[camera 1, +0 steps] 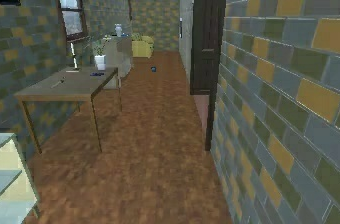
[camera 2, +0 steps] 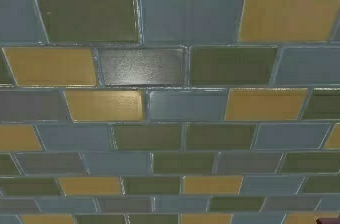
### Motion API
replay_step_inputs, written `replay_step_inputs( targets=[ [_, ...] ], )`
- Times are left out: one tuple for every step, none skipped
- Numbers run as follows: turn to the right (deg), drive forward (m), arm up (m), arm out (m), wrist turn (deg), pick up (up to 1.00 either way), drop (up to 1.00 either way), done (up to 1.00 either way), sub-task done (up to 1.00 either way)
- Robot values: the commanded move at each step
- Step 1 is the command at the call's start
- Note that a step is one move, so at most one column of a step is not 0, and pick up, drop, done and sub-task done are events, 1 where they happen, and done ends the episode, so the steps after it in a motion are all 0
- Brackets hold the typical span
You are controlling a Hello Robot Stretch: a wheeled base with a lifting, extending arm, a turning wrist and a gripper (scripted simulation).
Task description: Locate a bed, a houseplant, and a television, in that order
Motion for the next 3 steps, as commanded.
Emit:
replay_step_inputs(
  targets=[
    [0.0,1.00,0.00,0.00,0.0,0.00,0.00,0.00,0.00],
    [0.0,1.00,0.00,0.00,0.0,0.00,0.00,0.00,0.00],
    [3.0,0.00,0.00,0.00,0.0,0.00,0.00,0.00,0.00]
  ],
)
